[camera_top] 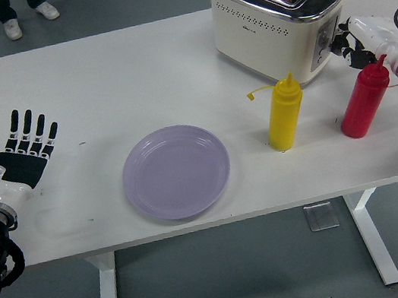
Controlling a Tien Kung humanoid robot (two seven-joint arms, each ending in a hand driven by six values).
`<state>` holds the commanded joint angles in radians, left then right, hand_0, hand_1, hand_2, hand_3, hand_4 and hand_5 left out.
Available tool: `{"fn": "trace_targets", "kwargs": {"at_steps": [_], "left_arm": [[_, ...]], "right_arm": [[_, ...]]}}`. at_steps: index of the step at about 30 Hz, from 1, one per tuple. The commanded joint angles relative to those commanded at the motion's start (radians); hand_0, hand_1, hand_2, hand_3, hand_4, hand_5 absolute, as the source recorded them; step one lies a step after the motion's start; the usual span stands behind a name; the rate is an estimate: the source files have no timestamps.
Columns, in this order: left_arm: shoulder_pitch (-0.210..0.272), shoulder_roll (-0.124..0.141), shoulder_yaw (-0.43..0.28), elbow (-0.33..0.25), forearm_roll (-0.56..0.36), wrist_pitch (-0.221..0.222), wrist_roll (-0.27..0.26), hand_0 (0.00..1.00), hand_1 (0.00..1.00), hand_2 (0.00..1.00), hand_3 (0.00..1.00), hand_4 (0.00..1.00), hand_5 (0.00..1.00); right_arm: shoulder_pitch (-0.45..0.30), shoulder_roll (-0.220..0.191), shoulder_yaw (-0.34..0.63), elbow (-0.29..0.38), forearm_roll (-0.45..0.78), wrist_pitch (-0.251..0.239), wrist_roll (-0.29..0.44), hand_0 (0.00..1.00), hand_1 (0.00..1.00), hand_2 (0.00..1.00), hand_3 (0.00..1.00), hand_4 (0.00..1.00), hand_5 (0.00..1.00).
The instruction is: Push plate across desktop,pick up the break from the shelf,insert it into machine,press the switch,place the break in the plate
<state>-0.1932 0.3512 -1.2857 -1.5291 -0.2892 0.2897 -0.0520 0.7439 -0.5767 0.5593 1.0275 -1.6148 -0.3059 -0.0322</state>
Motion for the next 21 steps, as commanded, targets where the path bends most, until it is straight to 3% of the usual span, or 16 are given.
{"fn": "trace_targets", "kwargs": {"at_steps": [10, 11, 12, 21], "left_arm": [[0.000, 0.000, -0.001, -0.002, -0.005, -0.001, 0.003, 0.783, 0.752, 0.709, 0.726, 0.782, 0.998], [0.000, 0.000, -0.002, -0.002, -0.005, -0.001, 0.003, 0.783, 0.752, 0.709, 0.726, 0.782, 0.998], [0.000, -0.001, -0.002, -0.002, -0.005, -0.001, 0.003, 0.783, 0.750, 0.707, 0.722, 0.780, 0.998], [0.001, -0.001, 0.002, -0.003, -0.004, 0.000, 0.003, 0.782, 0.750, 0.706, 0.723, 0.780, 0.998]], "right_arm": [[-0.006, -0.004, 0.043, 0.033, -0.003, -0.013, 0.006, 0.405, 0.299, 0.552, 0.464, 0.183, 0.002], [-0.008, -0.007, 0.054, 0.042, -0.006, -0.012, 0.004, 0.405, 0.299, 0.552, 0.464, 0.183, 0.002], [-0.010, -0.010, 0.068, 0.053, -0.013, -0.010, 0.002, 0.417, 0.323, 0.556, 0.477, 0.278, 0.002], [-0.014, -0.064, 0.206, 0.184, -0.085, 0.040, -0.041, 0.412, 0.328, 0.556, 0.478, 0.301, 0.002]]}}
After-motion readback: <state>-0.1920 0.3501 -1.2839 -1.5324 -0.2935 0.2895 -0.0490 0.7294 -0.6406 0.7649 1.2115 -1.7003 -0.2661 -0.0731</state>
